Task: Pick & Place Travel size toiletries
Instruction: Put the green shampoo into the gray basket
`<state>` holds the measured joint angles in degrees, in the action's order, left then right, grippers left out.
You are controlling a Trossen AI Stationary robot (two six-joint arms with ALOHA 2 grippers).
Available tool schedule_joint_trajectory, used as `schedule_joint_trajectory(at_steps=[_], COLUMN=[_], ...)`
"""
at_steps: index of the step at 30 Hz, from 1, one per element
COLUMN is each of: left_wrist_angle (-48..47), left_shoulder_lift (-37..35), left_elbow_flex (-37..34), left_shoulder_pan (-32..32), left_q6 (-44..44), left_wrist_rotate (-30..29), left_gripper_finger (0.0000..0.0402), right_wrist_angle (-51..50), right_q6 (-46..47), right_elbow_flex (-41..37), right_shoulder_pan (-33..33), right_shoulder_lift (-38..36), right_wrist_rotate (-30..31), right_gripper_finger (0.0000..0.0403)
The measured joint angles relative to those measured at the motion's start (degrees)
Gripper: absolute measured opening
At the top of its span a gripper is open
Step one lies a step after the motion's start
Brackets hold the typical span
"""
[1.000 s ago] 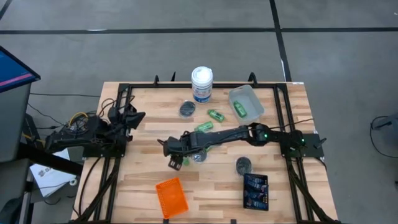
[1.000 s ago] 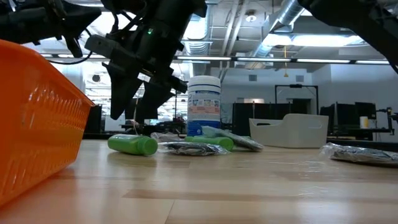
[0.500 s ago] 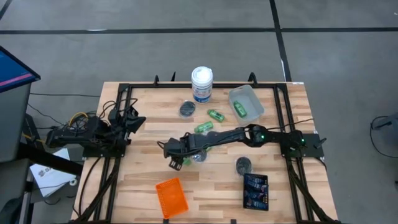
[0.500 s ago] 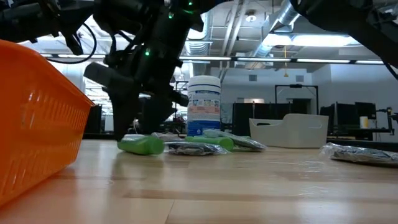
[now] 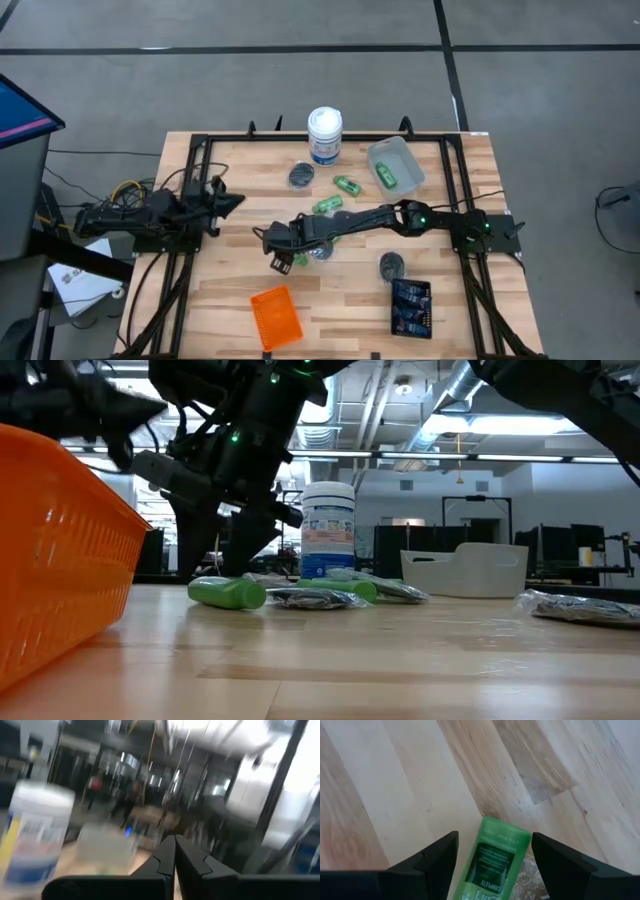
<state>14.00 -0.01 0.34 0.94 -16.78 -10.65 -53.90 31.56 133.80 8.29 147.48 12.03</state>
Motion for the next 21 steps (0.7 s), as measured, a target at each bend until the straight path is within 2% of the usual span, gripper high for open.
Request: schedule_joint_trajectory(at_steps=[4, 18, 21], left_wrist_angle=[-10.1, -11.0, -11.6], left_shoulder_lift=[0.0, 0.0, 0.0], left_elbow_flex=[0.0, 0.0, 0.0], left_shoulder_pan=[0.6, 0.8, 0.9], left_q6=[0.0, 0.0, 0.0], left_wrist_rotate=[0.0, 0.0, 3.0], left_gripper_finger=[0.0001, 0.0001, 0.0001], right_wrist_angle=[0.0, -0.5, -0.9], right_q6=[0.0, 4.3, 5.4], right_elbow_flex=[0.0, -4.7, -4.8], right_shoulder_pan=[0.0, 0.3, 0.4], right_shoulder_lift=[0.0, -0.2, -0.2], right_wrist_rotate=[0.0, -0.2, -0.1], right_gripper_finger=[0.0244, 0.0244, 0.0244])
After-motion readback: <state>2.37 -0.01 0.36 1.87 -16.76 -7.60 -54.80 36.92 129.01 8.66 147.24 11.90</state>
